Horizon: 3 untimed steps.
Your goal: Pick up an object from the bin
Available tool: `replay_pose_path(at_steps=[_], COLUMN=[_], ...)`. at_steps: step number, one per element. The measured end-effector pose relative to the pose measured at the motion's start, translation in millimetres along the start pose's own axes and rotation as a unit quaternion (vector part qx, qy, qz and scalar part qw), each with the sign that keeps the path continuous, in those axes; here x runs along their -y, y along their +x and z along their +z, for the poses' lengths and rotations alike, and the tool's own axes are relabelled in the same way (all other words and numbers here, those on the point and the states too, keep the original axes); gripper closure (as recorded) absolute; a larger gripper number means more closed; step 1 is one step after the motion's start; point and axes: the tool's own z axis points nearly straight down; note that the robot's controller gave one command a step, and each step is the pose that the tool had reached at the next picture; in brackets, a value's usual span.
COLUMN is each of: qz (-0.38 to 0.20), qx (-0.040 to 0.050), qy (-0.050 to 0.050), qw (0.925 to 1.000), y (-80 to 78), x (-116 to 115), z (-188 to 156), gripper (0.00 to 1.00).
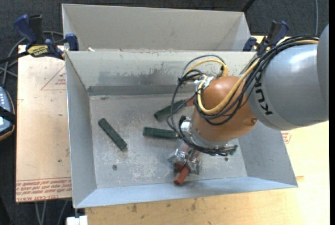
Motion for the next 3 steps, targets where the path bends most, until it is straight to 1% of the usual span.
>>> replay_pose_path(at_steps=[1, 2, 3], qz=[0.001, -0.076, -0.074], qx=[0.0021, -0.0008, -0.0008], qy=[0.003, -0.003, -0.002], qw=[1.0, 0.9971, 0.9972], y=[-41.0, -89.0, -88.2], x=[21.7, 24.4, 25.6], z=[-135.8, -85.0, -86.4], gripper=[1.0, 1.0, 0.0])
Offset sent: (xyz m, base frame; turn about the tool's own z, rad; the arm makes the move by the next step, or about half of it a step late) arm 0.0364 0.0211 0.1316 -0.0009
